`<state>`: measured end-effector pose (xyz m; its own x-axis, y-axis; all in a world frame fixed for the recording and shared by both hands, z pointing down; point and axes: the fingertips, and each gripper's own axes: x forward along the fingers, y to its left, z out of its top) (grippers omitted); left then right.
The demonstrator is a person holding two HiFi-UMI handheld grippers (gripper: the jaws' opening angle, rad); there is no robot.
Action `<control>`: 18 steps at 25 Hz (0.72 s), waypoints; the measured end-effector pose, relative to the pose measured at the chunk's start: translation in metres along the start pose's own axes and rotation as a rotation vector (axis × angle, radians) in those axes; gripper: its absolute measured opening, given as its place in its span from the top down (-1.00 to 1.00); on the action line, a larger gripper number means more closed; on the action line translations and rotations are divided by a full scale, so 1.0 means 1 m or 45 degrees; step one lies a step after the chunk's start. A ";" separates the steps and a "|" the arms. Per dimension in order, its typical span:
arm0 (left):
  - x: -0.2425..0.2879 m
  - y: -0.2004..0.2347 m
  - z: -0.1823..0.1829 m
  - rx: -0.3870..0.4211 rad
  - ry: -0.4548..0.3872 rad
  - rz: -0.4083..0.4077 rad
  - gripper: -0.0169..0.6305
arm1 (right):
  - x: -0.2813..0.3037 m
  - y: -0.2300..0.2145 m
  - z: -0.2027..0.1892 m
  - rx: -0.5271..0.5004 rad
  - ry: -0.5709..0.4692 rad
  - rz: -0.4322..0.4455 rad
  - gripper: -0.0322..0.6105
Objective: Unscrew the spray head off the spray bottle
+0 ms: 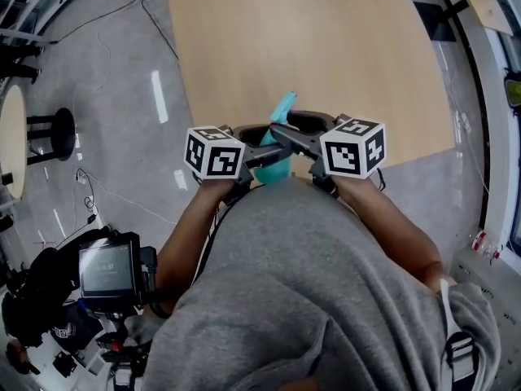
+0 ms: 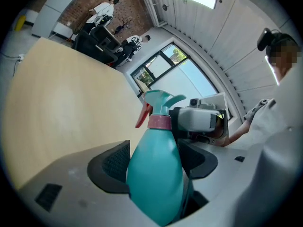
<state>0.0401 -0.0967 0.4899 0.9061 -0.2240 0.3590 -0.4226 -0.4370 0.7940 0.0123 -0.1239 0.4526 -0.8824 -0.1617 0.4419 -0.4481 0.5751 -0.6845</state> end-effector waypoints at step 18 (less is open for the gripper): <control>-0.062 -0.110 0.035 0.542 0.070 -0.722 0.00 | -0.046 0.135 0.041 -0.504 -0.086 1.198 0.44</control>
<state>0.0294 -0.0654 0.3630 0.9838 0.1780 -0.0198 0.1530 -0.7779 0.6094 -0.0134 -0.0722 0.3161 -0.8637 0.4545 -0.2177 0.4994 0.7138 -0.4910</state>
